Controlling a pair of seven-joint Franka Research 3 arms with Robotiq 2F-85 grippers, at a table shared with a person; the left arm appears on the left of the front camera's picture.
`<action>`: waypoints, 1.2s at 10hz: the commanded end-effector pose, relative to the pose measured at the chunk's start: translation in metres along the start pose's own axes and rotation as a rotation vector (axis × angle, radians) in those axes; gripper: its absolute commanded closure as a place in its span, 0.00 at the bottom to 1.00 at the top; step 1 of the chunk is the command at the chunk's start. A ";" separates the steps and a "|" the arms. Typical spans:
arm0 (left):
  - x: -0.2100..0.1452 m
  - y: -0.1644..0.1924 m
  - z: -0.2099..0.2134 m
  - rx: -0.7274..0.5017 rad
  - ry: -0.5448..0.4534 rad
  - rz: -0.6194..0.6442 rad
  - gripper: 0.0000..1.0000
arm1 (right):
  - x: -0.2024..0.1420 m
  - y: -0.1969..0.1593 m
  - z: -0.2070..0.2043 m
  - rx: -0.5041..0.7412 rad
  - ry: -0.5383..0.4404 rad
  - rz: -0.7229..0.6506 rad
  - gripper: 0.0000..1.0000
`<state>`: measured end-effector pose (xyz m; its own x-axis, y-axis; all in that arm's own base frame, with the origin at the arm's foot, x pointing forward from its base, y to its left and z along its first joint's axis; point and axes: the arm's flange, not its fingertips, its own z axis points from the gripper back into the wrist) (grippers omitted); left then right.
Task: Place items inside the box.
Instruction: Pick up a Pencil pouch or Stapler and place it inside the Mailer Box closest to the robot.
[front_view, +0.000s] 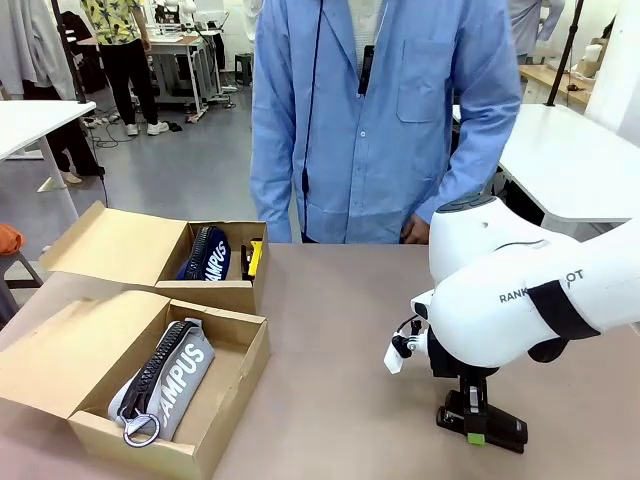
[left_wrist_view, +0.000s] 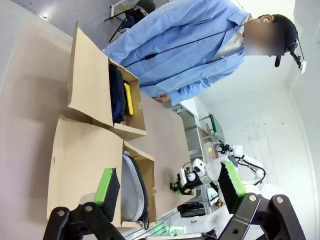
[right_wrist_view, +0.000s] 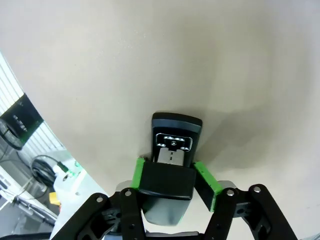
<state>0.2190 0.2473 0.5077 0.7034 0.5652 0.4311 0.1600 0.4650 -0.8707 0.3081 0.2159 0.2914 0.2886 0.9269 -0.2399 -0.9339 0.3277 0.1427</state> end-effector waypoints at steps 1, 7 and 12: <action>0.000 -0.002 -0.001 -0.023 -0.012 -0.016 0.00 | -0.062 0.048 -0.050 -0.030 0.025 -0.031 0.94; 0.000 -0.002 -0.001 -0.023 -0.012 -0.016 0.00 | -0.114 0.062 0.010 0.079 -0.187 -0.148 1.00; 0.000 -0.002 -0.001 -0.023 -0.012 -0.016 0.00 | -0.119 0.114 0.030 0.102 -0.482 -0.596 1.00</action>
<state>0.2189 0.2474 0.5081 0.7030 0.5651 0.4318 0.1604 0.4655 -0.8704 0.2932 0.1627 0.4492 0.7994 0.5943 0.0886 -0.5781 0.7206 0.3828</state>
